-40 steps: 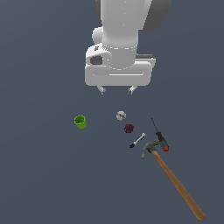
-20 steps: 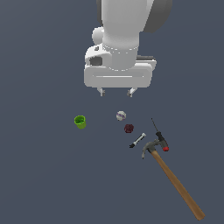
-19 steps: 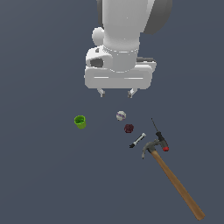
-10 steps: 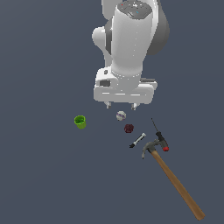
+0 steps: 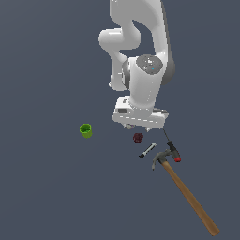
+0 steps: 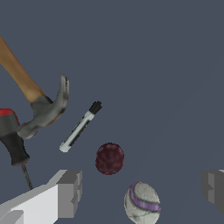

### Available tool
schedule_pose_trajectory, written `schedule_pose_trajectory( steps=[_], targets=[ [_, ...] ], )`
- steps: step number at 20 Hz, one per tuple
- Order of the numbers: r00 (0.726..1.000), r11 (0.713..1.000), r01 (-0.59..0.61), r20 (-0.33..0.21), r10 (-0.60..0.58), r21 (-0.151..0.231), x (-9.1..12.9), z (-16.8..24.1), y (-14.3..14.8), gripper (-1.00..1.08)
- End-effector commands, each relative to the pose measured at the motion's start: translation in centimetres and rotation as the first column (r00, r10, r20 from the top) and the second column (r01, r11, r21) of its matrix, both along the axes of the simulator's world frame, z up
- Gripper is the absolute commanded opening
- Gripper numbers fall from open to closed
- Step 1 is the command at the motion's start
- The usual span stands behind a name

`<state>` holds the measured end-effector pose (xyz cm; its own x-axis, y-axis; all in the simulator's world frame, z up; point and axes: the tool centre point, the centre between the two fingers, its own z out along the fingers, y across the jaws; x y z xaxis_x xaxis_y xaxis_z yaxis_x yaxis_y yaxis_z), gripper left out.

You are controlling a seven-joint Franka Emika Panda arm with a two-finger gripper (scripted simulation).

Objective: Pick up a designated object from a clutter of objects.

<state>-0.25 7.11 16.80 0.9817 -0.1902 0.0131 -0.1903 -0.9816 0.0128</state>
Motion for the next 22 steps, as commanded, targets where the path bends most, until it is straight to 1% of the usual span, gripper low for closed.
schedule_pose_trajectory(
  steps=[1, 5, 10, 15, 22],
  targets=[
    [0.999, 0.999, 0.035, -0.001, -0.035, 0.004, -0.7, -2.4, 0.8, 1.00],
    [0.997, 0.997, 0.079, -0.005, -0.079, 0.009, -1.8, -5.3, 1.7, 1.00],
    [0.993, 0.993, 0.116, -0.008, -0.116, 0.013, -2.8, -7.7, 2.5, 1.00],
    [0.991, 0.991, 0.134, -0.010, -0.134, 0.015, -3.4, -8.8, 2.8, 1.00],
    [0.991, 0.991, 0.132, -0.011, -0.132, 0.014, -3.4, -9.3, 2.8, 1.00]
  ],
)
